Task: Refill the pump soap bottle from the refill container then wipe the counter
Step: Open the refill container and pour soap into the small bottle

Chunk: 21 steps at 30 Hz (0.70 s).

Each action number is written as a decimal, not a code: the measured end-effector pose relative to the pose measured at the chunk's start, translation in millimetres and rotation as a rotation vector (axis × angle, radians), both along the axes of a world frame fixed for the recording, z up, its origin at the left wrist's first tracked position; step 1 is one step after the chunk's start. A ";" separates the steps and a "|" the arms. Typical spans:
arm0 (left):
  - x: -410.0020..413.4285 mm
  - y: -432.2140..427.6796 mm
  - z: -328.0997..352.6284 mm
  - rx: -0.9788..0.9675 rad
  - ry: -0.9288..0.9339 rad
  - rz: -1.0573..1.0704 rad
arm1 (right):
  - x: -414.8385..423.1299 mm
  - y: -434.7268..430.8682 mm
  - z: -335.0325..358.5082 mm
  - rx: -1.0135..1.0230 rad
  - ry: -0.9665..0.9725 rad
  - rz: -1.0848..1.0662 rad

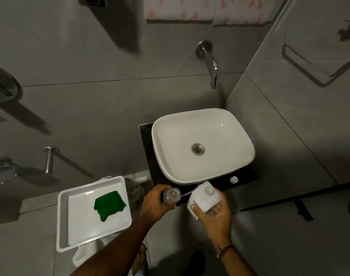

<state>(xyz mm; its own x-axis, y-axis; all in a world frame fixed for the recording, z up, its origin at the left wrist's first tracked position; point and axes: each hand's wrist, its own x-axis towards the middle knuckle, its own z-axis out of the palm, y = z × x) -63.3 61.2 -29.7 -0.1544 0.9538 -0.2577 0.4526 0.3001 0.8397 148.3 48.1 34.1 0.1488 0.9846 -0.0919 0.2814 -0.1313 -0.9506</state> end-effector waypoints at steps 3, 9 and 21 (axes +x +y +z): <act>-5.9 -1.4 -4.4 0.046 -0.013 -0.019 | -6.1 1.3 20.9 0.039 -0.040 -0.017; -33.9 -10.6 49.4 0.226 -0.193 0.088 | -24.5 21.3 93.5 0.213 -0.149 0.044; -107.5 7.9 227.5 0.648 -0.225 0.178 | -94.4 99.7 276.5 0.605 -0.416 0.325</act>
